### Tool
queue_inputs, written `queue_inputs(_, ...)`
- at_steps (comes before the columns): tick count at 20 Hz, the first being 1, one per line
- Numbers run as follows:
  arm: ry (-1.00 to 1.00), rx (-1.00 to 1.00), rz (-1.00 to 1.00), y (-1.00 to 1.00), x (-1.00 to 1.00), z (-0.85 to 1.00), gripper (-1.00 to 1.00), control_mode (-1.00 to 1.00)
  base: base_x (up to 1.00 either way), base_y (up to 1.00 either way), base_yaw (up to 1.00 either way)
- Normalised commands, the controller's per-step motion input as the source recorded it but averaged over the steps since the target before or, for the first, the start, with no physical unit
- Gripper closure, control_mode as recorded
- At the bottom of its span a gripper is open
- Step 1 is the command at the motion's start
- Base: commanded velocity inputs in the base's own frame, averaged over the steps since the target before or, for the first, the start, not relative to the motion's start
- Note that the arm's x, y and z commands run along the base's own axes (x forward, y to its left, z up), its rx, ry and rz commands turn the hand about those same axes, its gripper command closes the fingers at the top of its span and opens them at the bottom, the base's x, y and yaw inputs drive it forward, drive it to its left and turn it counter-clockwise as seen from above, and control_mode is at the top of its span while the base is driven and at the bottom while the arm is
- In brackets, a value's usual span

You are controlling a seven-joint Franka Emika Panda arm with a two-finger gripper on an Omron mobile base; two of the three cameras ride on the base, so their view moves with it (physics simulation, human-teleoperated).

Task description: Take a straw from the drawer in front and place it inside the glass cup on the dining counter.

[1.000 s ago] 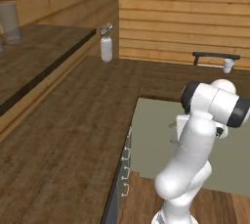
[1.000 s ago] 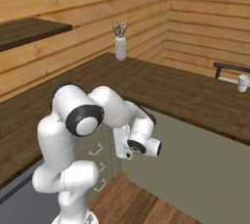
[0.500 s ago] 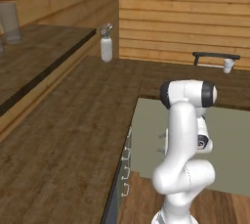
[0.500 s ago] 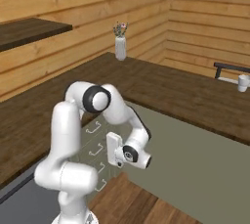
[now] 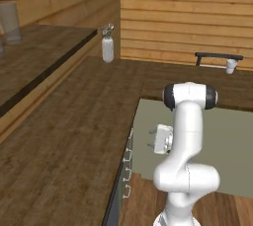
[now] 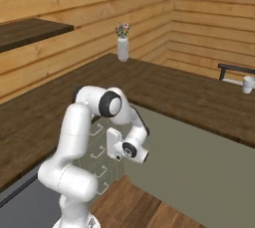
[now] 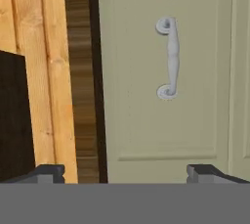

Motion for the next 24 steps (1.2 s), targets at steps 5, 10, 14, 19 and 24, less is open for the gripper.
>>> queue_inputs(5, 0.0, -0.03, 0.0, 0.58, 0.59, -0.11, -1.0, -1.0, 0.0, 0.0, 0.0)
queue_inputs(10, 0.0, -0.04, 0.0, 0.56, 0.39, -0.28, -1.0, -1.0, 0.0, 0.0, 0.0)
queue_inputs(14, 0.0, -0.05, -0.02, 0.33, 0.31, -0.29, -1.0, -1.0, 0.0, 0.0, 0.0)
queue_inputs(19, 0.0, -0.05, -0.05, 0.06, 0.25, -0.3, -1.0, -1.0, 0.0, 0.0, 0.0)
queue_inputs(24, 0.02, -0.03, -0.07, 0.0, 0.32, -0.34, -1.0, -1.0, 0.0, 0.0, 0.0)
